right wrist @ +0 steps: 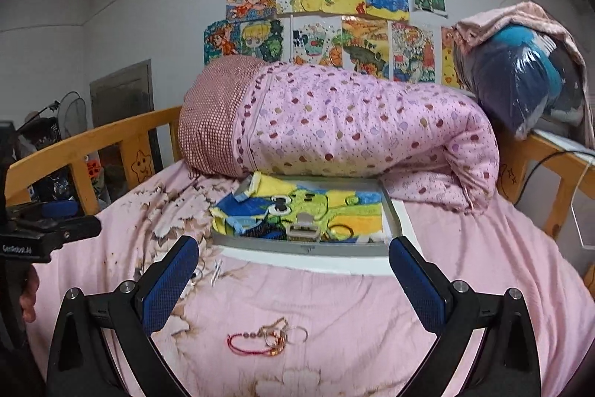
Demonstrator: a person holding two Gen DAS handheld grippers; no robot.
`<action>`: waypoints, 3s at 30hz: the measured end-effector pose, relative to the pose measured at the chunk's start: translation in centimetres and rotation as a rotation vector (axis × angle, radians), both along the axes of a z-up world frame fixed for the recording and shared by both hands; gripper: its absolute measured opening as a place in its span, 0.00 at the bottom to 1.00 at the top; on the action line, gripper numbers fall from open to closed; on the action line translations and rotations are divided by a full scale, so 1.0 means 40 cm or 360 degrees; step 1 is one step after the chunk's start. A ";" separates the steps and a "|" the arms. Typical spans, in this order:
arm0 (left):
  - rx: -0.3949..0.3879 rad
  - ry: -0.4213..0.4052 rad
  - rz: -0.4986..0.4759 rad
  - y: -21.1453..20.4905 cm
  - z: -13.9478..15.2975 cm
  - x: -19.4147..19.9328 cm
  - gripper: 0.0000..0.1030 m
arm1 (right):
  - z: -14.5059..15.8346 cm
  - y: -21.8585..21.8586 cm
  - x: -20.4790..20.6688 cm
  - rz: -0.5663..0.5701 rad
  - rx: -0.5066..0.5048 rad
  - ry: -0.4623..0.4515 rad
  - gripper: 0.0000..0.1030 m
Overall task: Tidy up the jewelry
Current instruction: 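Move both tools toward the red-string gold chain on the sheet, then grasp the red string with the left tool while the right tool grasps the metal ring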
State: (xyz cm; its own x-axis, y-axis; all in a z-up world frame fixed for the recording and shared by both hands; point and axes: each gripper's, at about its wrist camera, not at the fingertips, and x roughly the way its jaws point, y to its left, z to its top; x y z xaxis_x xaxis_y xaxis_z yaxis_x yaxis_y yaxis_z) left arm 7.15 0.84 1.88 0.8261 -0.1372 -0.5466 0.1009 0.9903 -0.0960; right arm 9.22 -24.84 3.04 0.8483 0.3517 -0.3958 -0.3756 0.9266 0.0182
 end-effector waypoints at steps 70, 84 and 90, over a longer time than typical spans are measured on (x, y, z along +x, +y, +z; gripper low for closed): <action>-0.0049 0.0631 -0.0781 -0.245 -0.365 0.226 0.27 | -0.366 -0.035 0.286 0.0438 -0.0237 0.0843 0.28; 0.0049 0.0698 -0.0763 -0.265 -0.375 0.249 0.16 | -0.384 0.027 0.287 0.0510 -0.0502 0.0828 0.26; 0.0042 0.0719 -0.0718 -0.249 -0.379 0.257 0.03 | -0.389 0.046 0.275 0.0512 -0.0597 0.0836 0.13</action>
